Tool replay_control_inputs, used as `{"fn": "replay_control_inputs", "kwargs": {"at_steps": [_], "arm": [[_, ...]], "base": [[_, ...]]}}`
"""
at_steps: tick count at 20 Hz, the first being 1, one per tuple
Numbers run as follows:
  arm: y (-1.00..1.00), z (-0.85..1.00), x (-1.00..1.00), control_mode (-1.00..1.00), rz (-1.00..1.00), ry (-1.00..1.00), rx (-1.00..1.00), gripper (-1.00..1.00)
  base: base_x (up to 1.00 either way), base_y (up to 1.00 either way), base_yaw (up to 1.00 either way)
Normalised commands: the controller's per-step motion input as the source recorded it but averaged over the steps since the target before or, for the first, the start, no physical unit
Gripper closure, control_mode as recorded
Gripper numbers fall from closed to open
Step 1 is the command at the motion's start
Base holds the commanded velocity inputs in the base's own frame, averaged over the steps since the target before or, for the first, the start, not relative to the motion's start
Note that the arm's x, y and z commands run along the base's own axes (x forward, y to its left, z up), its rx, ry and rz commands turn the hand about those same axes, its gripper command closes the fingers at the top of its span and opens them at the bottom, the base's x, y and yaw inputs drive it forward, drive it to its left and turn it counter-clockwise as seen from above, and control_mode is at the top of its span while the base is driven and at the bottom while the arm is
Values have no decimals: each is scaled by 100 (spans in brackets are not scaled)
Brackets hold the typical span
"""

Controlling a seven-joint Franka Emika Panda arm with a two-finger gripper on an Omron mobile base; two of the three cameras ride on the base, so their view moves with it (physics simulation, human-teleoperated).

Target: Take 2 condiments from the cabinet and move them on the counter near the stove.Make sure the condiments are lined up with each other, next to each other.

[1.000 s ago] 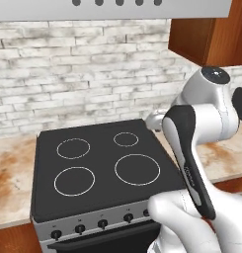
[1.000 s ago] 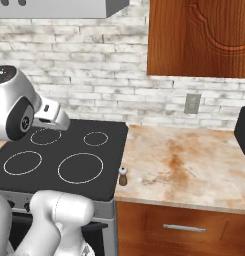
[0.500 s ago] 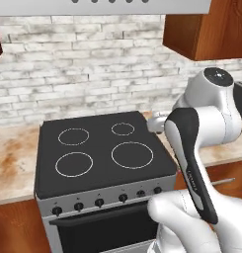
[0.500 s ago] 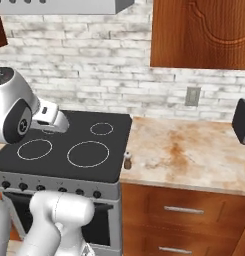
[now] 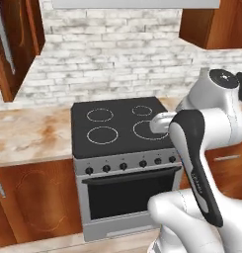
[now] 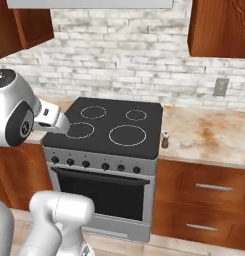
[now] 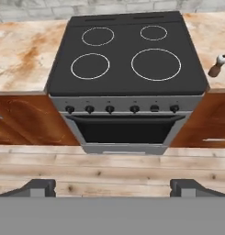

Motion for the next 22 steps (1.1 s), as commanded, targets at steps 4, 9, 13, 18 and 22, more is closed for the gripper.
{"fn": "replay_control_inputs", "kwargs": {"at_steps": [4, 9, 13, 18, 22], "arm": [[0, 0, 0, 100, 0, 0, 0, -100], [0, 0, 0, 100, 0, 0, 0, -100], [0, 0, 0, 100, 0, 0, 0, -100], [0, 0, 0, 100, 0, 0, 0, -100], [0, 0, 0, 100, 0, 0, 0, -100]], "base": [[-61, 100, 9], [-20, 99, 8], [0, 90, 1], [2, 82, 0], [21, 51, 0]]}}
